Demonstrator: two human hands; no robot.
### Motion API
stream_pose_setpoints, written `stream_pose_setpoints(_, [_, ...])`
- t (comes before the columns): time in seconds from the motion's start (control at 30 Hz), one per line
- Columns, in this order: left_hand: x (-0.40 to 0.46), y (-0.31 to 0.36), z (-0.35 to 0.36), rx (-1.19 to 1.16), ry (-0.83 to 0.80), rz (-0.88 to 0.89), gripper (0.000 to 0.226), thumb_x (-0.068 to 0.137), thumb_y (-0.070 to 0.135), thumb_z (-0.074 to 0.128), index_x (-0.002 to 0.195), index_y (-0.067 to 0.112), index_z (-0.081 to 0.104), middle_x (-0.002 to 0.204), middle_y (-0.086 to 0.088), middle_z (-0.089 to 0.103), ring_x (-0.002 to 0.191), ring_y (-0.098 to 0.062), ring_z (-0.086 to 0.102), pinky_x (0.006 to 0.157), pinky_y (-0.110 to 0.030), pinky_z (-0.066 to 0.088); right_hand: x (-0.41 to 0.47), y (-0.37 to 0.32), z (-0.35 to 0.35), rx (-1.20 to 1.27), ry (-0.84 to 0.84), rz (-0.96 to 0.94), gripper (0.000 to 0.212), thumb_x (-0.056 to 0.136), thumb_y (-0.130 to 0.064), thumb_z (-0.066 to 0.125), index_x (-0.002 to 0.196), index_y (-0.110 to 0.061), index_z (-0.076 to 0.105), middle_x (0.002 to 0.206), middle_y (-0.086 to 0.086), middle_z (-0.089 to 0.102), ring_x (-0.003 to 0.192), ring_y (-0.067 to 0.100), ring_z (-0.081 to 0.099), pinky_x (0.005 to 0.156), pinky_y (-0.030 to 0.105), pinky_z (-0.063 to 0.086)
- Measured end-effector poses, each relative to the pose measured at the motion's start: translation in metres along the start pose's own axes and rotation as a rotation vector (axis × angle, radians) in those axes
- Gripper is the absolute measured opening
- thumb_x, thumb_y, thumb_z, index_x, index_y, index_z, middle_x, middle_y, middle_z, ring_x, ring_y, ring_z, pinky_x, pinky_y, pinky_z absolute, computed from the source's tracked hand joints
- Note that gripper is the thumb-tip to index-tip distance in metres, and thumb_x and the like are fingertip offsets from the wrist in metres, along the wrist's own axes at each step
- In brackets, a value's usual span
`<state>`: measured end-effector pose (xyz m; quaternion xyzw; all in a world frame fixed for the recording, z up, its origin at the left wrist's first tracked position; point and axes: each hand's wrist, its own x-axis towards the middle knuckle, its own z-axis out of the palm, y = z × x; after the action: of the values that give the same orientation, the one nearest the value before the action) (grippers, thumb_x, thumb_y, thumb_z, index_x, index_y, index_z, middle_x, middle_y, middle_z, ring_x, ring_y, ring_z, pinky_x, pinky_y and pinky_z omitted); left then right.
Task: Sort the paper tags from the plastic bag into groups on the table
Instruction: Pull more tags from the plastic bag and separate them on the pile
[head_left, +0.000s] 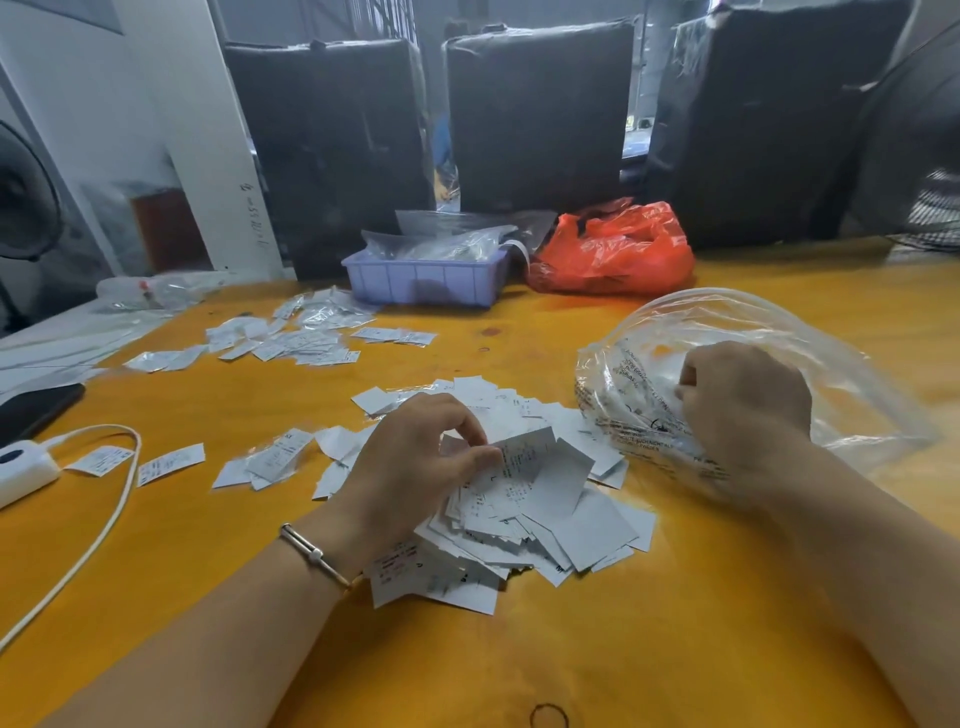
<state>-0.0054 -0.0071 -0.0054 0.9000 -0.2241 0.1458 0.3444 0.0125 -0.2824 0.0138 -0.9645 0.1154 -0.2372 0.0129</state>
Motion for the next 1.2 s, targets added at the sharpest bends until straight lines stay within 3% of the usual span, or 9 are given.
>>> stream_pose_setpoints(0.13, [-0.001,-0.002,-0.001,0.026,0.03,0.011,0.017,0.086,0.03,0.074,0.073,0.029,0.063,0.087,0.013,0.065,0.094,-0.01,0.057,0.087,-0.039,0.047,-0.001,0.0,-0.002,0.114,0.064,0.013,0.011,0.088,-0.019,0.066,0.088,-0.008,0.067,0.095,0.013,0.066,0.091,0.035,0.055,0.071,0.034,0.036])
stream_pose_setpoints(0.23, [0.0,-0.003,-0.001,0.067,0.045,0.024,0.014,0.088,0.029,0.073,0.077,0.021,0.07,0.088,0.012,0.065,0.093,-0.011,0.057,0.087,-0.041,0.048,-0.003,0.0,-0.003,0.092,0.016,0.038,0.023,0.093,-0.025,0.059,0.108,-0.008,0.059,0.111,0.014,0.06,0.107,0.035,0.05,0.078,0.039,0.04])
stream_pose_setpoints(0.3, [0.0,-0.003,0.0,0.083,0.059,0.021,0.014,0.087,0.029,0.073,0.081,0.017,0.075,0.089,0.012,0.065,0.093,-0.011,0.058,0.086,-0.041,0.049,-0.004,0.0,-0.003,0.042,-0.064,0.032,0.02,0.096,-0.016,0.049,0.114,-0.008,0.054,0.116,0.013,0.057,0.111,0.034,0.047,0.076,0.037,0.036])
stream_pose_setpoints(0.4, [-0.001,-0.003,0.0,0.081,0.089,0.023,0.01,0.086,0.028,0.075,0.087,0.018,0.078,0.091,0.014,0.066,0.095,-0.01,0.059,0.086,-0.039,0.05,-0.005,0.001,-0.002,-0.037,-0.134,0.012,0.022,0.086,0.001,0.047,0.104,-0.007,0.057,0.11,0.013,0.06,0.107,0.033,0.05,0.072,0.033,0.034])
stream_pose_setpoints(0.57, [-0.002,-0.002,0.001,0.082,0.061,0.051,0.018,0.086,0.036,0.074,0.096,0.022,0.077,0.099,0.014,0.065,0.102,-0.008,0.057,0.088,-0.035,0.05,0.0,0.004,-0.003,0.069,-0.015,0.041,0.015,0.084,0.002,0.054,0.087,-0.003,0.068,0.093,0.02,0.068,0.083,0.037,0.058,0.066,0.031,0.036])
stream_pose_setpoints(0.83, [-0.003,-0.001,0.0,0.089,0.088,0.069,0.015,0.088,0.033,0.072,0.092,0.019,0.077,0.097,0.012,0.067,0.099,-0.008,0.058,0.088,-0.036,0.05,-0.001,0.001,-0.002,0.106,0.044,-0.032,0.03,0.101,-0.021,0.045,0.098,-0.005,0.07,0.102,0.014,0.062,0.104,0.035,0.049,0.069,0.034,0.034])
stream_pose_setpoints(0.97, [-0.003,-0.003,0.0,0.085,0.096,0.063,0.014,0.088,0.032,0.072,0.091,0.019,0.077,0.097,0.013,0.066,0.099,-0.008,0.058,0.088,-0.036,0.05,-0.004,0.0,-0.01,0.195,0.29,-0.068,0.014,0.088,-0.02,0.069,0.091,-0.009,0.077,0.086,0.016,0.066,0.089,0.04,0.056,0.069,0.04,0.036])
stream_pose_setpoints(1.07, [-0.002,-0.003,0.0,0.084,0.096,0.058,0.013,0.089,0.032,0.072,0.092,0.02,0.077,0.097,0.014,0.066,0.1,-0.008,0.057,0.087,-0.037,0.05,-0.006,-0.006,-0.008,0.235,0.403,-0.071,0.022,0.09,-0.022,0.067,0.089,-0.002,0.074,0.082,0.018,0.065,0.084,0.04,0.058,0.072,0.043,0.034])
stream_pose_setpoints(1.2, [-0.002,-0.002,-0.001,0.077,0.108,0.068,0.015,0.089,0.033,0.07,0.094,0.02,0.076,0.1,0.011,0.067,0.102,-0.008,0.058,0.09,-0.035,0.049,-0.014,-0.019,-0.011,0.639,0.448,-0.154,0.027,0.093,-0.017,0.062,0.079,0.005,0.068,0.071,0.014,0.061,0.07,0.034,0.058,0.061,0.036,0.042])
